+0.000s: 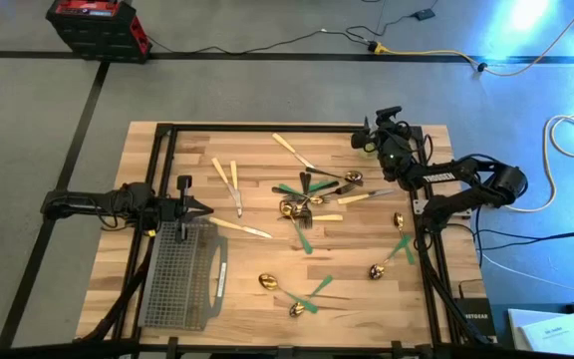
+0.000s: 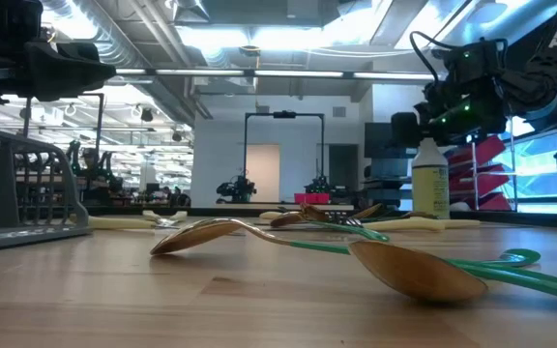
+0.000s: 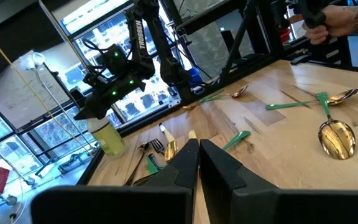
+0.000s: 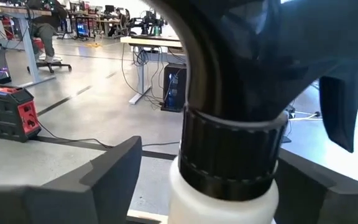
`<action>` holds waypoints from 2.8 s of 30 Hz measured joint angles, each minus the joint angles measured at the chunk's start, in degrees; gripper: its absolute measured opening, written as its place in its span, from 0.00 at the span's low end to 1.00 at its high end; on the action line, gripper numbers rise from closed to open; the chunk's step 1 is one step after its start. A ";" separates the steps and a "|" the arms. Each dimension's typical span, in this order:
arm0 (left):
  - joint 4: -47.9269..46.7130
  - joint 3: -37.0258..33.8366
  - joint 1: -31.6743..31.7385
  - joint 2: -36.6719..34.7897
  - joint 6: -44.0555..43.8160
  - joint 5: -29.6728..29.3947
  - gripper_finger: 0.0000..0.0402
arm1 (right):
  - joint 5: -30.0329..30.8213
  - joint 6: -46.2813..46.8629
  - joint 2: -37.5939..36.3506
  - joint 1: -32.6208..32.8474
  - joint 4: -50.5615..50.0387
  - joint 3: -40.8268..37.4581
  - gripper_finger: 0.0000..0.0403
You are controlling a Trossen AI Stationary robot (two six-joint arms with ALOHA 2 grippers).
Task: Sort silverware
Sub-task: Move the spray bottle from the lower middle to the upper right, then move the silverware tray to standing position
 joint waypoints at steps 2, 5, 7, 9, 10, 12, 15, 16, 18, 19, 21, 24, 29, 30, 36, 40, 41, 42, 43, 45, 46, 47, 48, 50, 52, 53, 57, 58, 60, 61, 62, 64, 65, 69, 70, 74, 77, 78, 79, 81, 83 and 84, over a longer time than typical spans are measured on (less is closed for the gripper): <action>0.00 0.00 0.00 0.00 0.00 0.00 0.00 | 0.81 0.21 0.00 0.00 -0.71 0.02 0.73; 0.00 0.00 0.01 0.00 0.00 0.00 0.00 | 1.64 0.52 0.00 0.00 -1.23 0.02 0.76; 0.00 0.00 0.01 0.00 0.00 0.00 0.00 | 1.71 0.77 0.00 0.03 -1.26 0.02 0.78; 0.00 0.00 0.01 0.00 0.00 0.00 0.00 | 1.85 1.71 0.00 0.43 -1.46 0.02 0.80; 0.00 0.00 0.01 0.00 0.00 0.00 0.00 | 2.05 1.82 0.00 0.76 -1.58 0.02 0.81; 0.00 0.00 -0.01 0.02 0.00 0.00 0.00 | 3.64 1.77 0.00 1.86 -1.69 0.02 0.82; 0.00 0.00 -0.01 0.00 0.00 0.00 0.00 | 6.76 1.58 0.00 3.87 -2.00 0.02 0.84; 0.00 0.00 0.01 0.00 0.00 0.00 0.00 | 7.46 1.58 0.00 4.51 -1.97 0.02 0.84; 0.00 0.00 -0.01 0.00 0.00 0.00 0.00 | 9.21 1.62 0.00 5.73 -2.10 0.02 0.86; 0.00 0.00 0.00 0.00 0.00 0.00 0.00 | 10.68 1.78 0.00 6.36 -2.28 0.02 0.86; 0.00 0.00 0.01 0.00 0.00 0.00 0.00 | 13.78 1.83 0.00 7.65 -2.37 0.02 0.87; 0.00 0.00 0.01 0.00 0.00 0.00 0.00 | 16.48 1.80 0.00 9.56 -2.05 0.02 0.87; 0.00 0.00 -0.01 0.00 -0.01 0.00 0.00 | 23.69 1.64 0.00 13.10 -1.90 0.02 0.87; 0.00 0.00 0.01 0.00 0.00 0.00 0.00 | 24.19 1.69 0.00 13.94 -1.88 0.02 0.87; 0.00 0.00 -0.01 0.02 0.00 0.00 0.00 | 32.43 1.66 0.00 20.54 -0.14 0.02 0.87; 0.00 0.00 -0.01 0.00 0.00 0.00 0.00 | 38.78 1.69 0.00 25.68 0.50 0.02 0.87; 0.00 0.00 -0.01 0.00 -0.02 0.00 0.00 | 39.69 1.70 0.00 27.04 0.69 0.02 0.87; 0.00 0.00 -0.01 0.00 -0.02 0.00 0.00 | 40.37 1.69 0.00 28.47 0.92 0.02 0.87; 0.00 0.00 -0.01 0.00 0.00 0.00 0.00 | 40.52 1.72 0.00 29.88 1.24 0.02 0.87; 0.00 0.00 0.01 0.00 0.00 0.00 0.00 | 40.52 1.73 0.00 32.69 1.89 0.02 0.87; 0.00 0.00 0.01 0.00 0.00 0.00 0.00 | 40.52 1.73 0.00 34.22 2.06 0.02 0.87; 0.00 0.00 0.00 0.00 0.00 0.00 0.00 | 40.52 1.73 0.00 35.66 2.12 0.02 0.87; 0.00 0.00 0.01 0.00 0.00 0.00 0.00 | 40.54 1.73 0.00 37.13 2.12 0.02 0.87; 0.00 0.00 0.00 0.01 0.00 0.00 0.00 | 40.54 1.73 0.00 40.09 2.13 0.02 0.87; 0.00 0.00 0.01 0.00 0.00 0.00 0.00 | 40.49 2.54 0.00 43.21 2.12 0.02 0.87; 0.00 0.00 -0.01 0.00 0.00 0.00 0.00 | 40.14 3.29 0.00 44.72 2.12 0.02 0.87; 0.00 0.00 0.01 0.00 0.00 0.00 0.00 | 36.60 5.81 0.00 50.58 2.27 0.02 0.87; 0.00 0.00 0.01 0.00 0.00 0.00 0.00 | 35.73 6.39 0.00 51.82 2.26 0.02 0.87; 0.00 0.00 0.00 0.00 0.00 0.00 0.00 | 34.22 6.87 0.00 54.26 2.25 0.02 0.87; 0.00 0.00 0.01 0.00 0.00 0.00 0.00 | 33.47 7.31 0.00 55.44 2.24 0.02 0.87; 0.00 0.00 0.00 0.00 -0.01 0.00 0.00 | 32.42 7.61 0.00 56.46 2.18 0.02 0.87; 0.00 0.00 0.01 0.01 0.00 0.00 0.00 | 29.24 7.72 0.00 58.23 2.16 0.02 0.87; 0.00 0.00 0.00 0.00 0.00 0.00 0.00 | 27.56 7.74 0.00 59.00 2.14 0.02 0.87; 0.00 0.00 0.01 0.00 0.00 0.00 0.00 | 19.46 7.79 0.00 61.17 2.05 0.13 0.87; 0.00 0.00 0.01 0.02 0.00 0.00 0.00 | 16.90 7.78 0.00 61.58 2.03 0.24 0.87; 0.00 0.00 0.01 0.00 0.00 0.00 0.00 | 7.22 7.81 0.00 62.03 0.01 1.24 0.87; 0.00 0.00 0.00 0.01 0.00 0.00 0.00 | 0.75 7.89 0.02 62.01 -3.41 2.55 0.87; 0.00 0.00 0.00 0.02 0.00 0.00 0.00 | -0.93 7.83 0.02 62.01 -4.72 3.11 0.87; 0.00 0.00 0.00 0.00 0.00 0.00 0.00 | -2.56 7.79 0.02 62.01 -6.03 3.71 0.87; 0.00 0.00 0.00 0.02 0.00 0.00 0.00 | -5.71 7.76 0.04 61.99 -8.13 4.92 0.87; 0.00 0.00 0.01 0.02 0.00 0.00 0.00 | -8.20 7.74 0.04 61.99 -9.39 5.91 0.87; 0.00 0.00 -0.01 0.02 0.00 0.00 0.00 | -9.20 7.74 0.04 61.99 -9.75 6.32 0.87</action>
